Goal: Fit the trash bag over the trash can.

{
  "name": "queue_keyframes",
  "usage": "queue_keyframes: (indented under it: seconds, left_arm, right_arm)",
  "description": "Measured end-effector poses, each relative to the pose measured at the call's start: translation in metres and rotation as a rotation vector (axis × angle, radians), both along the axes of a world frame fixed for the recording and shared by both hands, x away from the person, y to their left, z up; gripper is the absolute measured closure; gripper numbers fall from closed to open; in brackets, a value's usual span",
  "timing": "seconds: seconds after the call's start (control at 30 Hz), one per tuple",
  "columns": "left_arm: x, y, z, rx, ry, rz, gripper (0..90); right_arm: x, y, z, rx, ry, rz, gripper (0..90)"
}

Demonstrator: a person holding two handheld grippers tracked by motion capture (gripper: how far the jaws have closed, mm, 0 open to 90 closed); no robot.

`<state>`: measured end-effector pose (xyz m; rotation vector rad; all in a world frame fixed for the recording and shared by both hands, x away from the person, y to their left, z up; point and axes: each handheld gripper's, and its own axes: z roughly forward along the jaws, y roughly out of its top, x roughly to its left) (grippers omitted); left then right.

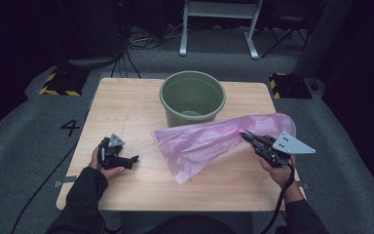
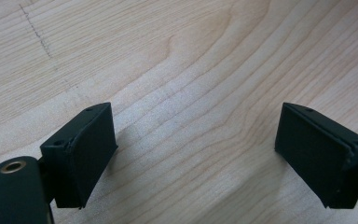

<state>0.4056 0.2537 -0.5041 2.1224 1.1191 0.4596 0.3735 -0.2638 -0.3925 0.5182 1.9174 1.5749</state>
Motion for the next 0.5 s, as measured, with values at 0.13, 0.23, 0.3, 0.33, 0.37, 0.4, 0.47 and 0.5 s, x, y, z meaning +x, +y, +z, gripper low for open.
queue_keyframes:
  seconds: [0.13,0.23,0.3,0.33,0.37,0.4,0.47,0.5]
  left_arm:
    - [0.0,0.0,0.0,0.0,0.0,0.001,12.2]
    - [0.0,0.0,0.0,0.001,0.0,-0.004,12.2]
    - [0.001,0.0,0.0,0.002,-0.001,-0.009,12.2]
    - [0.001,0.001,0.0,0.005,0.0,-0.013,12.2]
    - [0.001,0.001,0.0,0.005,0.001,-0.012,12.2]
    - [0.001,0.001,0.0,0.005,0.0,-0.013,12.2]
    - [0.001,0.001,0.0,0.007,-0.001,-0.015,12.2]
    - [0.001,0.001,0.0,0.006,-0.001,-0.015,12.2]
  right_arm:
    - [0.005,-0.001,0.008,0.016,-0.009,-0.017,89.8]
    - [0.01,-0.001,0.015,0.026,-0.017,-0.026,89.8]
    - [0.013,0.0,0.019,0.022,-0.029,-0.038,89.8]
    - [0.015,0.0,0.022,0.025,-0.028,-0.037,89.8]
    - [0.017,0.0,0.024,0.031,-0.031,-0.042,89.8]
    - [0.018,0.0,0.025,0.03,-0.035,-0.042,89.8]
    - [0.021,0.0,0.03,0.034,-0.042,-0.045,89.8]
    - [0.021,0.001,0.031,0.034,-0.048,-0.046,89.8]
